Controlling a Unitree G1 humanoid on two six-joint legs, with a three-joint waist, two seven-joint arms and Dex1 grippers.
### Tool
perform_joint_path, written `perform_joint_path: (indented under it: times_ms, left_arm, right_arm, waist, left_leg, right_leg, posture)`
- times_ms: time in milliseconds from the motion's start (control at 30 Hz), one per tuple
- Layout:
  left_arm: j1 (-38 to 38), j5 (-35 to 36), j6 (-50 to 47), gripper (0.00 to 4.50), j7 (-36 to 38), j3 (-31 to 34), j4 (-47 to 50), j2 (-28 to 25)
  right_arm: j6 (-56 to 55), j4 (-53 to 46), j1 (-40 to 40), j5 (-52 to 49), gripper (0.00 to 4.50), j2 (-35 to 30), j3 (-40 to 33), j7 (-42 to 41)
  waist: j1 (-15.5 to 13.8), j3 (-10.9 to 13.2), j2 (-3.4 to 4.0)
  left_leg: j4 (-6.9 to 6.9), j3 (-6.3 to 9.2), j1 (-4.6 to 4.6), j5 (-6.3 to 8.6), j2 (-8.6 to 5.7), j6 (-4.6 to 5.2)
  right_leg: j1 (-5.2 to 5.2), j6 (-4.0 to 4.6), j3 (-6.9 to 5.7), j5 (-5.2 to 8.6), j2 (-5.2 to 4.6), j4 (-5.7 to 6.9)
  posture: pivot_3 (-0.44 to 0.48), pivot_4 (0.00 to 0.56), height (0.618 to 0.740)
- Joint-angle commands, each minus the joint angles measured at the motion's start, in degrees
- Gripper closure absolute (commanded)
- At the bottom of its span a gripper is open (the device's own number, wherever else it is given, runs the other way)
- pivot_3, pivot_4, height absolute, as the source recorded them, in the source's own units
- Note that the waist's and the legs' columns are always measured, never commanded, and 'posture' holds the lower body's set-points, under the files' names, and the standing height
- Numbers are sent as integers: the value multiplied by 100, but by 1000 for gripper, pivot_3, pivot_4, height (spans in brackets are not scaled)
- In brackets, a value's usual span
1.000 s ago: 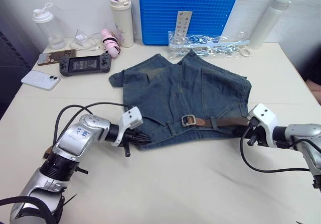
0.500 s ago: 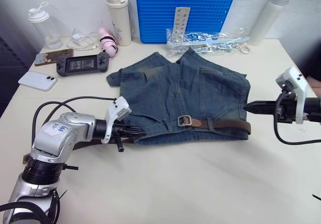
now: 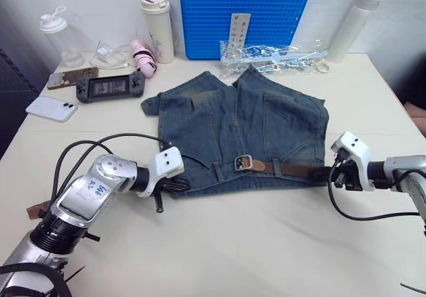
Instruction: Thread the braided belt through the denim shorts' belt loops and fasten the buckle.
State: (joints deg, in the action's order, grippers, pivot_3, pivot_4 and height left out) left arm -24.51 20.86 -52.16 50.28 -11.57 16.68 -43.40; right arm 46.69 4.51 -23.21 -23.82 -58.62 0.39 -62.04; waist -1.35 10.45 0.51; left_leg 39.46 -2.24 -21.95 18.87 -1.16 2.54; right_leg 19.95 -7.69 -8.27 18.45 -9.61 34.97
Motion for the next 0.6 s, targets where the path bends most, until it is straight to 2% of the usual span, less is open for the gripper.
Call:
perform_joint_path:
  times_ms: [33, 67, 100, 133, 200, 333, 400, 467, 533, 600]
  left_arm:
    - [-92, 729, -771, 3793, -230, 1006, -37, 288]
    - [-111, 829, -897, 3489, -272, 1165, -31, 321]
    - [-124, 1017, -1091, 2958, -280, 1383, 15, 329]
    - [-132, 1193, -1280, 2647, -287, 1576, 73, 333]
    - [-111, 1421, -1519, 1753, -328, 1811, 170, 339]
    - [33, 2212, -2385, 78, -334, 2985, 452, 74]
    - [69, 2481, -2782, 78, -487, 3513, 511, 58]
    - [320, 2777, -3544, 78, -546, 4305, 734, -52]
    - [1017, 3344, -3979, 78, -557, 5050, 957, -239]
    - [2307, 4462, -4034, 78, -645, 5886, 1034, -370]
  right_arm:
    - [302, -206, -359, -393, 4500, -109, -450, -202]
    - [415, -274, -435, -493, 4500, -107, -503, -239]
    - [585, -373, -578, -649, 4500, -107, -555, -291]
    - [746, -454, -702, -788, 4500, -93, -598, -324]
    - [945, -578, -802, -958, 4500, -77, -661, -336]
    - [1310, -983, -1244, -1403, 4500, 93, -516, -501]
    - [1438, -1198, -1380, -1582, 4500, 194, -394, -578]
    - [1552, -1470, -1581, -1742, 4500, 365, -83, -719]
    - [1550, -1630, -1762, -1767, 4500, 520, 275, -870]
    - [1378, -1597, -1950, -1634, 4500, 739, 584, -909]
  waist:
    - [-2, 0, 0]
    - [-2, 0, 0]
    - [-3, 0, 0]
    - [2, 2, 0]
    - [3, 2, 0]
    - [5, 11, -12]
    - [9, 11, -12]
    - [11, 12, -13]
    - [89, 12, -14]
    - [153, 13, -17]
  left_leg:
    - [1, 1, -18, -2, 2, 0]
    - [2, 1, -38, -6, 1, 1]
    - [3, 2, -47, -8, 2, 2]
    - [2, 1, -49, -8, 2, 2]
    - [-7, -3, -50, -8, 1, 3]
    - [-8, 0, -51, -6, 1, 5]
    - [-9, 1, -49, -6, 1, 4]
    - [-9, 4, -44, -6, 1, 3]
    - [-11, 1, -44, -5, 1, 2]
    - [-25, 4, -37, -4, 1, 0]
  right_leg:
    - [20, 1, 1, 0, 2, 3]
    - [41, 1, 0, 0, 4, 10]
    - [52, 2, -3, 1, 7, 14]
    - [54, 3, -6, 1, 9, 15]
    - [57, 3, -24, 2, 10, 11]
    - [56, 3, -45, 2, 7, 8]
    - [55, 3, -43, 2, 7, 8]
    - [51, 3, -33, 2, 6, 7]
    - [53, 3, -18, 2, 7, 6]
    - [55, 4, 5, 2, 6, 9]
  posture:
    - [0, 150, 689]
    - [0, 150, 689]
    - [0, 150, 689]
    - [0, 150, 689]
    - [0, 150, 689]
    - [0, 150, 689]
    - [0, 150, 689]
    - [0, 150, 689]
    - [0, 150, 689]
    - [0, 150, 689]
